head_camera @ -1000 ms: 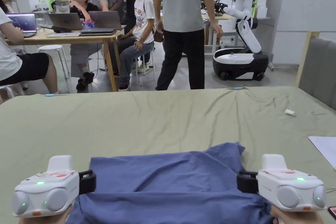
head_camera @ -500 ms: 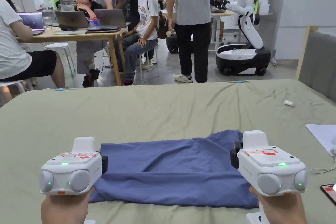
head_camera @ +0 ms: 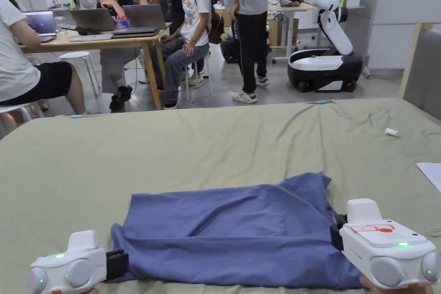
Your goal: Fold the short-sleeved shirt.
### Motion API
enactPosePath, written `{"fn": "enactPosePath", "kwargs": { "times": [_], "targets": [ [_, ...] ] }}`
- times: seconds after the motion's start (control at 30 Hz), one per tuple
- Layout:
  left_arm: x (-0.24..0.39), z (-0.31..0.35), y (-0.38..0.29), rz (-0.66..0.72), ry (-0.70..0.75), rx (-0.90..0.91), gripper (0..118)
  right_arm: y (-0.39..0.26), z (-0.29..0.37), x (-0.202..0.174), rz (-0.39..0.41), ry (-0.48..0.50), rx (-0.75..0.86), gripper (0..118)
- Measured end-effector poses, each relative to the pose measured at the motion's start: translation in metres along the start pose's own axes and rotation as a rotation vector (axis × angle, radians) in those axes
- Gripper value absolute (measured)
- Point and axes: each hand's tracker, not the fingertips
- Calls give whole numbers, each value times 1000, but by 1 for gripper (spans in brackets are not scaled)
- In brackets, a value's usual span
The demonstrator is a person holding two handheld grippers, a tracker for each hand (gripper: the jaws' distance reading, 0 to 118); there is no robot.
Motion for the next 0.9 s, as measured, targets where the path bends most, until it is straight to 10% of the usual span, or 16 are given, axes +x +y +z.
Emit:
{"fn": "enactPosePath", "kwargs": {
  "times": [0.37, 0.47, 0.5, 0.57, 0.7, 0.77, 0.9],
  "targets": [
    [42, -41, 11, -114, -17, -164, 84, -33, -14, 80, -98, -56, -142, 3],
    [48, -23, 18, -144, -23, -105, 5, -44, -22, 89, -101, -38, -168, 70],
    [49, -21, 19, -143, -13, -108, 4, -50, -26, 88, -104, -37, -187, 100],
    [50, -15, 17, -150, -33, -108, 5, -59, -31, 88, -123, 0, -214, 113],
    [46, -9, 13, -129, -44, -96, 4, -74, -38, 74, -111, 31, -282, 102],
    [44, -8, 12, -122, -49, -92, 4, -83, -47, 71, -81, 56, -300, 57],
    [38, -6, 13, -117, -62, -82, 4, -74, -36, 68, -68, 44, -275, 8]
  ]
}}
